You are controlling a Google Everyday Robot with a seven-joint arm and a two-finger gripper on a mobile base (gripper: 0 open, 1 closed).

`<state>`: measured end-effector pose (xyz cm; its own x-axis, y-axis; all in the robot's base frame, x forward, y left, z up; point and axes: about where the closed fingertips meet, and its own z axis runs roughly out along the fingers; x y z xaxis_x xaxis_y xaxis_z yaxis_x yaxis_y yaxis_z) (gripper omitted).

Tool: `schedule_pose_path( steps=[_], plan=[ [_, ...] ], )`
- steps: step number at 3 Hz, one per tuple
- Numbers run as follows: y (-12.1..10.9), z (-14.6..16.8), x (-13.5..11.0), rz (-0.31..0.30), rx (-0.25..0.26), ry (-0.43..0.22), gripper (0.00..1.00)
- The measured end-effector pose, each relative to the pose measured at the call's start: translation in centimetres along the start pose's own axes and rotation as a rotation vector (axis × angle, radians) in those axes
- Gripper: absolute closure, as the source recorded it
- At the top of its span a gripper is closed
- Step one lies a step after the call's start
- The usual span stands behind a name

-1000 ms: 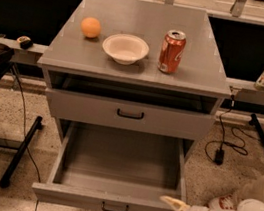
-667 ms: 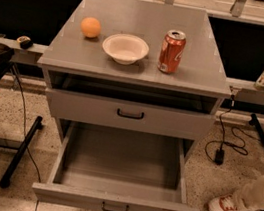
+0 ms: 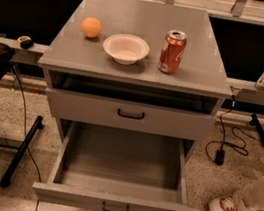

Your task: Close middle drawer

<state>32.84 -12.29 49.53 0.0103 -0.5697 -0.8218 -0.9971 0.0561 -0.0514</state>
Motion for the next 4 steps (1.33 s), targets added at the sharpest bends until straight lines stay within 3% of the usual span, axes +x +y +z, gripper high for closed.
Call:
schedule_pose_path(
  steps=[1, 2, 4],
  plan=[
    [-0.5, 3.4, 2.4, -0.013, 0.035, 0.035, 1.00],
    [-2.3, 5.5, 6.5, 0.018, 0.141, 0.048, 1.00],
    [-5.1, 6.8, 10.4, 0.071, 0.335, -0.013, 1.00]
  ],
)
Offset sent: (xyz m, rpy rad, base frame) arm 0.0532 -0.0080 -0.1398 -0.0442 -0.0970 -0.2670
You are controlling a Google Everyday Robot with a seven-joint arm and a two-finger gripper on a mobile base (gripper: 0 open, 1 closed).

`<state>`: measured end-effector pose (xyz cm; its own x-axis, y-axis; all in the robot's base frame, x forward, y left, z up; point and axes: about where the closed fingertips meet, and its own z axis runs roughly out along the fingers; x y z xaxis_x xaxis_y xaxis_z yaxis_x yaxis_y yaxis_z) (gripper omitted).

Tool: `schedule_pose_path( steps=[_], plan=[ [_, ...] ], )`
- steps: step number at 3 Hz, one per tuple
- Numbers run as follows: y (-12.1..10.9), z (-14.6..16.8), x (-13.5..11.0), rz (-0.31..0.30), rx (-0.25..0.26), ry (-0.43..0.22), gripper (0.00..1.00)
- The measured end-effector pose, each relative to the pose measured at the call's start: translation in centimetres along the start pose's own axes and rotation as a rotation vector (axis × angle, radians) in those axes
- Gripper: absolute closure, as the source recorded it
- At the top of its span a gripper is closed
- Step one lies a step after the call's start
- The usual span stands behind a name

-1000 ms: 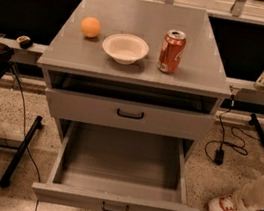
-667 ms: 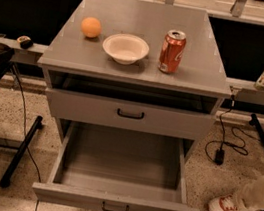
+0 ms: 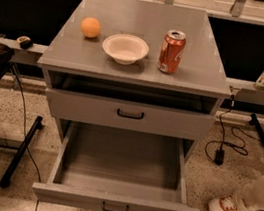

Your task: Close middle drawer

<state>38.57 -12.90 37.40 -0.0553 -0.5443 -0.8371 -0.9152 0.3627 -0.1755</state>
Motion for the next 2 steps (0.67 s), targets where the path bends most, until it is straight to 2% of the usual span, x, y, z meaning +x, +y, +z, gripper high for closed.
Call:
schedule_pose_path(
  steps=[2],
  plan=[
    [-3.3, 2.8, 0.5, 0.050, 0.189, -0.051, 1.00]
  ],
)
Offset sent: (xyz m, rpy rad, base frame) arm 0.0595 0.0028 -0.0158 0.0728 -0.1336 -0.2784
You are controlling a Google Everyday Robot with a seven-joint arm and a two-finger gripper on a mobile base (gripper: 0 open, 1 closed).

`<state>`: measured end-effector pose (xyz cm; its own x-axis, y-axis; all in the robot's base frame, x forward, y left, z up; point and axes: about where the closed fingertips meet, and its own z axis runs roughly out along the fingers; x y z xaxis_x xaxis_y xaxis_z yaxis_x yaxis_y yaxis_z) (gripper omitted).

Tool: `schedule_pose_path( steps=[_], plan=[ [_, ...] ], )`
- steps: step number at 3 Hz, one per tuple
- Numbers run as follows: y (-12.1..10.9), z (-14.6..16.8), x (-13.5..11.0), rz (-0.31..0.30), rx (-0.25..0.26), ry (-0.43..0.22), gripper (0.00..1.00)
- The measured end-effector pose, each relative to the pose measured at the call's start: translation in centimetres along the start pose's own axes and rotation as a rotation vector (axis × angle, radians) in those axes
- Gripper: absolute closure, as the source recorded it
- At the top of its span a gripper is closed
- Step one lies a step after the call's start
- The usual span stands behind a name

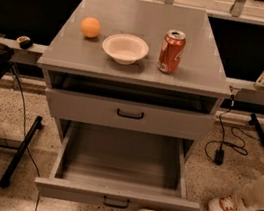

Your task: Close middle drawer

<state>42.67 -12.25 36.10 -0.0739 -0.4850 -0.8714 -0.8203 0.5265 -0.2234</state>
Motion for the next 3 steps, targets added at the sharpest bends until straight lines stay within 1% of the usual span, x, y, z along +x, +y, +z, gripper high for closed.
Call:
schedule_pose_path(
  steps=[1, 2, 3],
  plan=[
    [0.0, 0.0, 0.0, 0.000, 0.000, 0.000, 1.00],
    [-0.4, 1.8, -1.0, -0.032, 0.039, -0.006, 1.00],
    [-2.8, 5.6, -2.9, -0.113, 0.173, -0.034, 1.00]
  ],
)
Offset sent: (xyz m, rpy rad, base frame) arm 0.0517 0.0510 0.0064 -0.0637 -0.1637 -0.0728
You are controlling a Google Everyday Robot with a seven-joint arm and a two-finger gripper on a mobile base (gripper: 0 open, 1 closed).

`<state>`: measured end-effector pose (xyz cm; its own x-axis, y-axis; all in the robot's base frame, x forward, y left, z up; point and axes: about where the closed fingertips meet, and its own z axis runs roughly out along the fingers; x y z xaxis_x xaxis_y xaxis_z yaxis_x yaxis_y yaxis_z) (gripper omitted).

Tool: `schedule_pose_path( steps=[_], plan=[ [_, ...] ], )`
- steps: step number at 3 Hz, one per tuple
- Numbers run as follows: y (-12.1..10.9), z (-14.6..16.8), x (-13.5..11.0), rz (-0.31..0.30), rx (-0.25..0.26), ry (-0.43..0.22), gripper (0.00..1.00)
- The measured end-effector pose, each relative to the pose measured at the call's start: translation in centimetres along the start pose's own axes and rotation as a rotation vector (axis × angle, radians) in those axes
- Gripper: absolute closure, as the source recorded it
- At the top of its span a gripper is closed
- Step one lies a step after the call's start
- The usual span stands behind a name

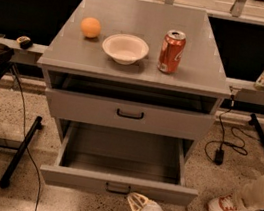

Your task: Close middle drawer

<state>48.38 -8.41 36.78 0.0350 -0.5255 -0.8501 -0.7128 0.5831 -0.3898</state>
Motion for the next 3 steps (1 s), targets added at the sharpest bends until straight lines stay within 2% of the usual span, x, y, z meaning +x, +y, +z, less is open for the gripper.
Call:
schedule_pose_path(
  steps=[1, 2, 3],
  plan=[
    [-1.4, 1.8, -0.4, -0.049, 0.068, -0.011, 1.00],
    [-4.9, 4.7, -0.8, -0.099, 0.142, -0.015, 1.00],
    [-7.2, 6.4, -1.3, -0.113, 0.167, -0.031, 1.00]
  ],
)
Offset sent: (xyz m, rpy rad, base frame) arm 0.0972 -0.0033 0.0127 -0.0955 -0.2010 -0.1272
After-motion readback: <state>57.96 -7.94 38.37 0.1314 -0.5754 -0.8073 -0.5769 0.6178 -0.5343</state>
